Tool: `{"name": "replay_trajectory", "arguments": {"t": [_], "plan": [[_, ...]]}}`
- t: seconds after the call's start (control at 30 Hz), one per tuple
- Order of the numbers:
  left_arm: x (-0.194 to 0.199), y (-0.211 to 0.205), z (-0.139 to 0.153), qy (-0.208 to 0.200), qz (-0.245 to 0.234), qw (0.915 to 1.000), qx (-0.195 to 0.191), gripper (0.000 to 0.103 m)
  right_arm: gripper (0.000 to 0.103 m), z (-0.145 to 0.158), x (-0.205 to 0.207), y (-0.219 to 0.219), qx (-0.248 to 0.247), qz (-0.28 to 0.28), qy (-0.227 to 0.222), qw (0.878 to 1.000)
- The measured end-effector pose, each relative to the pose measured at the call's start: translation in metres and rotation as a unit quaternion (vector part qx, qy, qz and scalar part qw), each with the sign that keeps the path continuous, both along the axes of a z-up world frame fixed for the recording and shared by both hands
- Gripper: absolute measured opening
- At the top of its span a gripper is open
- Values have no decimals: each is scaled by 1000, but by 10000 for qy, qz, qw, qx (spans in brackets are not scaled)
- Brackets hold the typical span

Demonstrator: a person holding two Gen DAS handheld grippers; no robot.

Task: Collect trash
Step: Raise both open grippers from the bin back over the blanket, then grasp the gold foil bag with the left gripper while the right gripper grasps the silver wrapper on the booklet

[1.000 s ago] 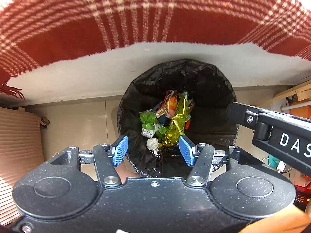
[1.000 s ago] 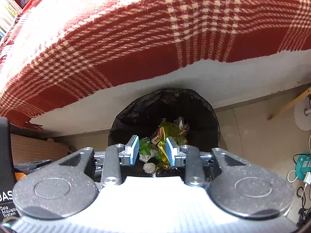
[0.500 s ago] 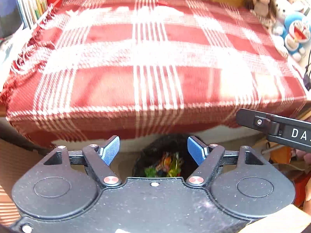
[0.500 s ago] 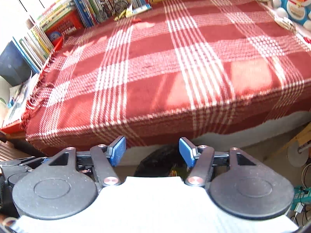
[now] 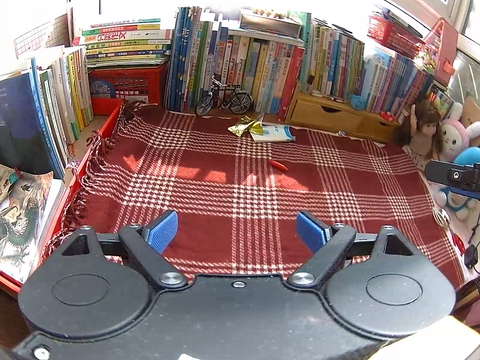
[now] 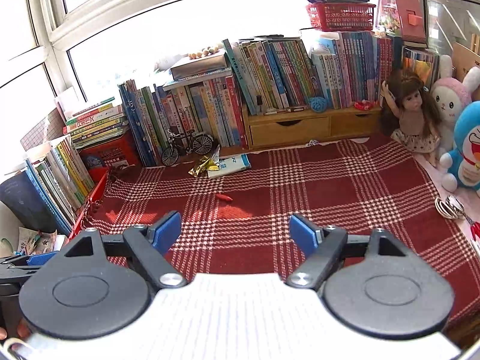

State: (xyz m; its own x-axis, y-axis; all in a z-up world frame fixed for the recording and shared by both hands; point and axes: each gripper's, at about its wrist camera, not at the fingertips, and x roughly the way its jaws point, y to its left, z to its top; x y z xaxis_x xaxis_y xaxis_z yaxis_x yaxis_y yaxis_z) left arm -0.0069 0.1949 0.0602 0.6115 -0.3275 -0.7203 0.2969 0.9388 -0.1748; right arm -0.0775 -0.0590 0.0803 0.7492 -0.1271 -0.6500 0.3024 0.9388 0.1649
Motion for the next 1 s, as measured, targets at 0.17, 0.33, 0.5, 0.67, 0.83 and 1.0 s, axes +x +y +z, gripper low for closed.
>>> {"name": "replay_trajectory", "arguments": {"t": [0.17,0.33,0.5,0.67,0.83,1.0], "plan": [[67,-34,0,-103,523,9986,-70,85,90,1,89,-52,-56,755,77,9971],[146,-81,-27,125,973,9950,162,84,96,-22,169,-89,-576,1910,259,9796],[205,-125,-66,479,1193,9900,577,78,96,-65,217,-107,-1079,2790,674,9518],[263,-157,-103,654,1220,9885,609,66,96,-97,252,-117,-1130,3105,627,9417],[313,-177,-142,830,1243,9867,635,50,92,-128,292,-137,-552,2884,593,9541],[347,-185,-172,754,1348,9850,772,50,92,-156,316,-143,-484,3179,588,9451]]}}
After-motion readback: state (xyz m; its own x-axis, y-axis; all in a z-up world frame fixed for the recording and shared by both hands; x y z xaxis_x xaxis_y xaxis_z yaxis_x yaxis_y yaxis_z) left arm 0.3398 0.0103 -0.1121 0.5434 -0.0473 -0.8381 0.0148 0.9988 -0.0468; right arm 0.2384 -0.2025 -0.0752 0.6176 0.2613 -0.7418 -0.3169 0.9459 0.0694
